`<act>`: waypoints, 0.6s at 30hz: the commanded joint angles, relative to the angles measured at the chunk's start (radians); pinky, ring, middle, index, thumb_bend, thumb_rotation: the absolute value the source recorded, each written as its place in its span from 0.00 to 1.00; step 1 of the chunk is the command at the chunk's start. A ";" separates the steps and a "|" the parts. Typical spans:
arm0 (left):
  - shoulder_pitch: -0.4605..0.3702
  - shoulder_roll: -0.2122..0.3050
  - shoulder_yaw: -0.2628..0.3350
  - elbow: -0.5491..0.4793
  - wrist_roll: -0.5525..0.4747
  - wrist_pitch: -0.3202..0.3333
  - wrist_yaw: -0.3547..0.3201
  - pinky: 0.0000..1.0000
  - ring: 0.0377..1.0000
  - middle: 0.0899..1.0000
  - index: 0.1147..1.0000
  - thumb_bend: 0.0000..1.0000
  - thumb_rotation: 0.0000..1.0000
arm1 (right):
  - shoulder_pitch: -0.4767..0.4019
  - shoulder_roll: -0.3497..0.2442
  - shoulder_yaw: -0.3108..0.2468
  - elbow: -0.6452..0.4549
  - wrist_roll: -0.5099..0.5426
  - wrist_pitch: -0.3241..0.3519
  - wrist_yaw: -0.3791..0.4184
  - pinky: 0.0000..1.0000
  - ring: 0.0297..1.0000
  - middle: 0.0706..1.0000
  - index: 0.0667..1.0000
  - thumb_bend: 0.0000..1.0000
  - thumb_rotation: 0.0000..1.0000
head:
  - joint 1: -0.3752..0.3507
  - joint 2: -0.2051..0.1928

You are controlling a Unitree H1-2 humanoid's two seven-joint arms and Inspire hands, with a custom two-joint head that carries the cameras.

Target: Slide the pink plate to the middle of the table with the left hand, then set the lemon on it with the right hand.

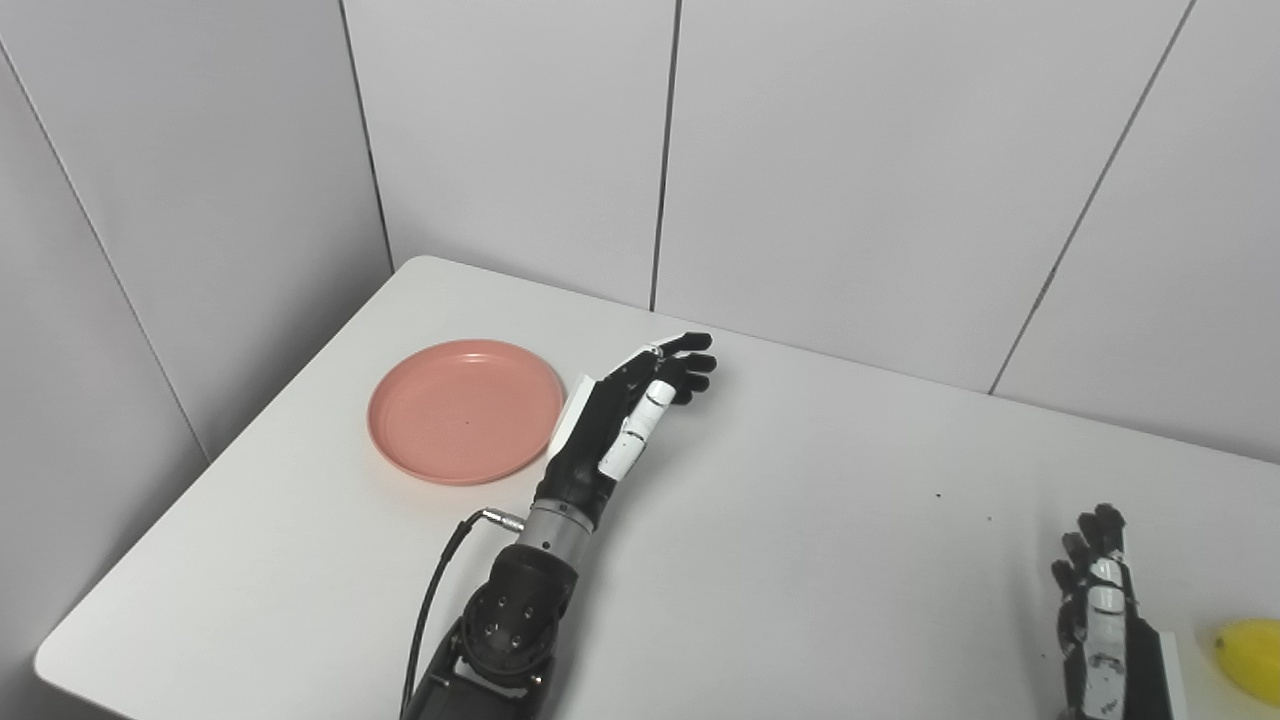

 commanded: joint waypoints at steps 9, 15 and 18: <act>-0.090 0.095 0.076 0.011 -0.009 0.000 0.024 0.71 0.71 0.70 0.69 0.64 1.00 | -0.010 -0.023 0.005 -0.048 0.007 -0.007 0.028 1.00 1.00 1.00 1.00 0.20 1.00 | 0.054 -0.020; -0.106 0.122 0.126 0.047 -0.001 0.003 0.063 0.75 0.71 0.70 0.69 0.63 1.00 | -0.011 -0.029 0.002 -0.046 0.023 -0.010 0.036 1.00 1.00 1.00 1.00 0.20 1.00 | 0.073 -0.027; -0.116 0.140 0.145 0.063 -0.005 0.004 0.073 0.79 0.72 0.70 0.68 0.64 1.00 | -0.015 -0.028 0.000 -0.041 0.023 -0.011 0.034 1.00 1.00 1.00 1.00 0.22 1.00 | 0.086 -0.036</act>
